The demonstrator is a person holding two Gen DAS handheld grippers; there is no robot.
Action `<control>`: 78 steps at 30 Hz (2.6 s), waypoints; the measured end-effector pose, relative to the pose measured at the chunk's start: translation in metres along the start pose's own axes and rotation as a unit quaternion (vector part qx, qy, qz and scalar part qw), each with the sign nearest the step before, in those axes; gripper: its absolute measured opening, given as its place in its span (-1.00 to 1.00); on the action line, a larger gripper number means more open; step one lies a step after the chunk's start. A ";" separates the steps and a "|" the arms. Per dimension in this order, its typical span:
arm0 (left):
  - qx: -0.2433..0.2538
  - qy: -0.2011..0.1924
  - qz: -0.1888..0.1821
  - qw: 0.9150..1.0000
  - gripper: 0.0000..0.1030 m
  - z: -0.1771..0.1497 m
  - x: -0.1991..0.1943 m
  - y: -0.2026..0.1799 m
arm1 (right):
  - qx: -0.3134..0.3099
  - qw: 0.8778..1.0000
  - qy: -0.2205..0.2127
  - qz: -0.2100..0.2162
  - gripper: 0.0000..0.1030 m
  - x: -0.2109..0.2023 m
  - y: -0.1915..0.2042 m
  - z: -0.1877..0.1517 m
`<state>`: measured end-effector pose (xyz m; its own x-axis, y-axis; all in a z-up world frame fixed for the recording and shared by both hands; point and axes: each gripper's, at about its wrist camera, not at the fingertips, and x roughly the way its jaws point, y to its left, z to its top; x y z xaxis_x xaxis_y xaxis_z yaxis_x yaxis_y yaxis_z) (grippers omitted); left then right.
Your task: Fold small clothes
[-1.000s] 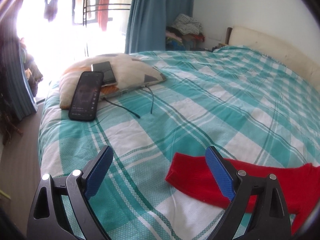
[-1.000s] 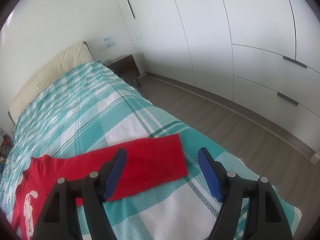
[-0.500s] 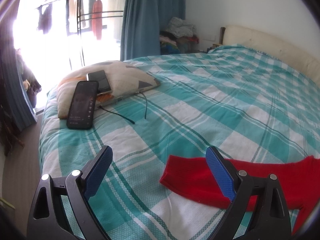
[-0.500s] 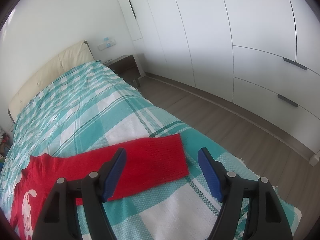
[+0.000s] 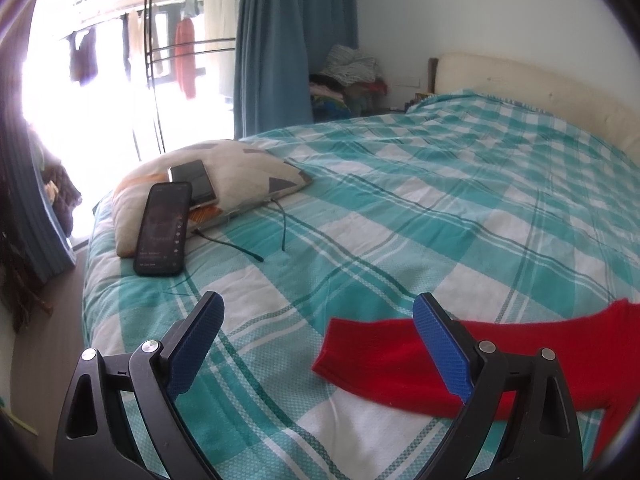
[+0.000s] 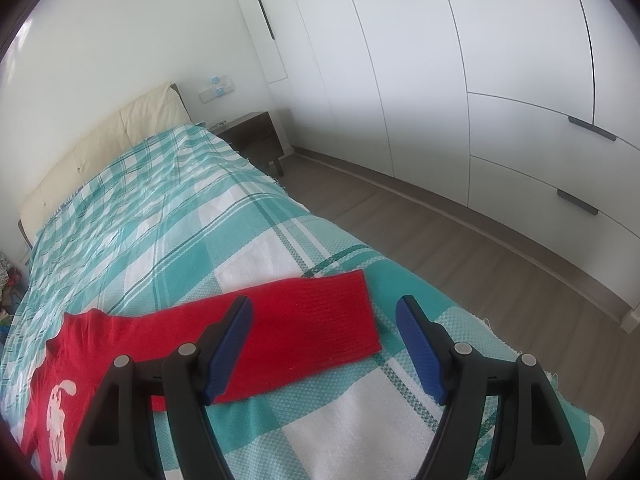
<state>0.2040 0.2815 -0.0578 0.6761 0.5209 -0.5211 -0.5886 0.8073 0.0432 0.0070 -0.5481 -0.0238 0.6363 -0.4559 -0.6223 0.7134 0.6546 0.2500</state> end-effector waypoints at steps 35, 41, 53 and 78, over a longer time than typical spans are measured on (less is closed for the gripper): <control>-0.045 0.052 -0.168 0.983 0.95 -0.020 -0.038 -0.027 | -0.003 1.000 0.005 0.008 0.42 0.003 0.003 -0.001; -0.077 0.066 -0.155 0.983 0.95 -0.022 -0.026 -0.015 | 0.071 0.994 0.010 0.087 0.42 -0.003 -0.025 -0.002; -0.118 0.106 -0.166 0.973 0.94 -0.027 -0.015 -0.004 | 0.237 0.942 0.106 0.214 0.40 0.035 -0.062 -0.027; -0.099 0.110 -0.157 0.976 0.94 -0.030 -0.012 -0.012 | 0.140 0.977 0.114 0.111 -0.93 0.083 -0.039 -0.002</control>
<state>0.1896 0.2574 -0.0778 0.7391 0.1660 -0.6528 -0.4559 0.8367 -0.3034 0.0314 -0.6102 -0.0871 0.7257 -0.1541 -0.6705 0.6375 0.5172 0.5711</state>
